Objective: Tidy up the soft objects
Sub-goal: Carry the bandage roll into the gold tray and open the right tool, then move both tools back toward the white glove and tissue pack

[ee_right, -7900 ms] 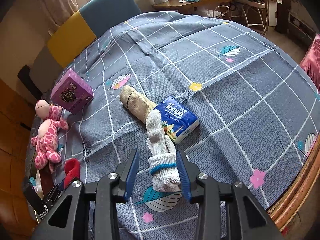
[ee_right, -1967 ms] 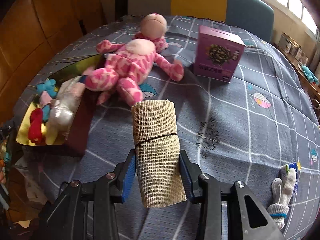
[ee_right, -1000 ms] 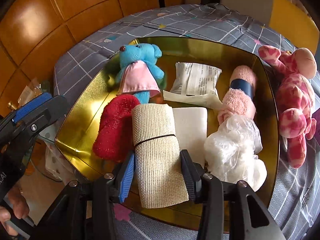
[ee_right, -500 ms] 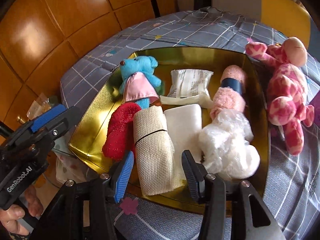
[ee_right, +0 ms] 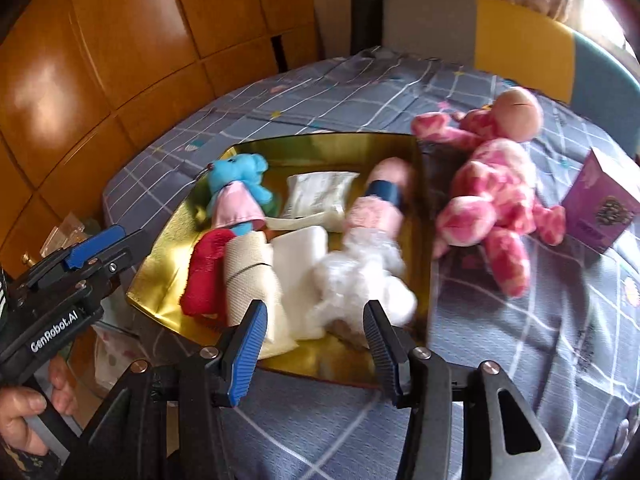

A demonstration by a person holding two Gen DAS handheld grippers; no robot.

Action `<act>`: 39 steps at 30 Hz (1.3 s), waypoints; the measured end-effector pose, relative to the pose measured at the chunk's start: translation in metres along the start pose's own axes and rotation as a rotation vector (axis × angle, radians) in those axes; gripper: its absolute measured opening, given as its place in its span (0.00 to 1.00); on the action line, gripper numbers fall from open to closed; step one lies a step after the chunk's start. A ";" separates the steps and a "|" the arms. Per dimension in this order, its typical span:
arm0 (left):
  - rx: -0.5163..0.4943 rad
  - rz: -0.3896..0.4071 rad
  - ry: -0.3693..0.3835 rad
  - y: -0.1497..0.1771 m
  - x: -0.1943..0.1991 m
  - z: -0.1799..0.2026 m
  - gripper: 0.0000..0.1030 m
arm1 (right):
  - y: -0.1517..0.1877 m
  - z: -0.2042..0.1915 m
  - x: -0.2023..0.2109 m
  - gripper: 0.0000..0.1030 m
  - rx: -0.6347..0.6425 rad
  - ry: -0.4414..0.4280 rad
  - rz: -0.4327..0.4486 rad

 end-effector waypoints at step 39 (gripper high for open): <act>-0.583 0.000 0.485 -0.044 -0.010 0.302 0.49 | 0.133 0.313 0.225 0.49 -0.574 0.589 0.165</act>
Point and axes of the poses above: each gripper's, at about its wrist camera, not at the fingertips, and x roughly against the way its jaws point, z to its right, y to its underside, the point moved 2 cm from there along -x, roughly the way its jaws point, and after that the axes turned 12 degrees about -x, right-handed, at the moved point
